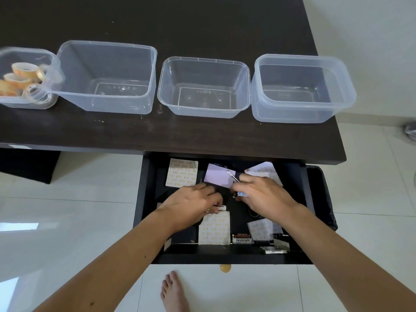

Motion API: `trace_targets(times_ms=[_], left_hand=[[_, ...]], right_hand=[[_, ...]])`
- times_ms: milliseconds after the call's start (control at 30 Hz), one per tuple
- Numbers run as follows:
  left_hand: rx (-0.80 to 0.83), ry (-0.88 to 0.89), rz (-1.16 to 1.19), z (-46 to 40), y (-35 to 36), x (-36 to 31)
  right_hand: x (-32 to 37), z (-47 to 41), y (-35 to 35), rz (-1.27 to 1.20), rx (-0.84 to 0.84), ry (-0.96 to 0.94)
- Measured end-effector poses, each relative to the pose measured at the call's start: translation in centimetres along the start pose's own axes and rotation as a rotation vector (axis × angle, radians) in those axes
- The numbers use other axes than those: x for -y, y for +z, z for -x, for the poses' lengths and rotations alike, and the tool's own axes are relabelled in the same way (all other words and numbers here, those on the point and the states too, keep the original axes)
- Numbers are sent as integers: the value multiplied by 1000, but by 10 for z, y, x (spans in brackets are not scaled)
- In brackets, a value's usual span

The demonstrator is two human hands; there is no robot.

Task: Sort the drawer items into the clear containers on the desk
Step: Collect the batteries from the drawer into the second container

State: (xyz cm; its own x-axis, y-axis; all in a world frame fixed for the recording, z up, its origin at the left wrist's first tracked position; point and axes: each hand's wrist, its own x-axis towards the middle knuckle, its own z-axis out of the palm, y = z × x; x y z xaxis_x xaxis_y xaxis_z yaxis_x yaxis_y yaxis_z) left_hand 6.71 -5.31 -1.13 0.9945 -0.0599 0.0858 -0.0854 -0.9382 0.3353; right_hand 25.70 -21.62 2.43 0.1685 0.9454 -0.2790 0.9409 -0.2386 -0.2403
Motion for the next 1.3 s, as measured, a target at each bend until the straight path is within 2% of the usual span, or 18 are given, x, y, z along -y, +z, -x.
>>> trace_targets(times_ms=[100,267,400,500,600,733,833,1000,1300], left_hand=[[13,-15,-23,0,7,2],[62,-39,-50,-3,10,1],[24,-55,6,-3,7,1],[14,-72,74,-4,5,-2],[24,-73,107,-6,3,-5],[38,-163,227,-8,-8,-11],[58,-221,305,-6,-9,-11],[42,-295,467,-1,-8,-6],[7,-435,681,-1,-19,-9]], right_hand=[[0,-1,-2,-30,-5,-8],[0,12,-6,-333,-71,61],[4,21,-8,-487,-96,152],[4,28,-9,-563,-43,208],[3,33,-10,-592,34,172],[0,40,-11,-706,173,236],[1,43,-8,-675,251,251],[5,38,1,-505,398,148],[12,33,7,-311,459,72]])
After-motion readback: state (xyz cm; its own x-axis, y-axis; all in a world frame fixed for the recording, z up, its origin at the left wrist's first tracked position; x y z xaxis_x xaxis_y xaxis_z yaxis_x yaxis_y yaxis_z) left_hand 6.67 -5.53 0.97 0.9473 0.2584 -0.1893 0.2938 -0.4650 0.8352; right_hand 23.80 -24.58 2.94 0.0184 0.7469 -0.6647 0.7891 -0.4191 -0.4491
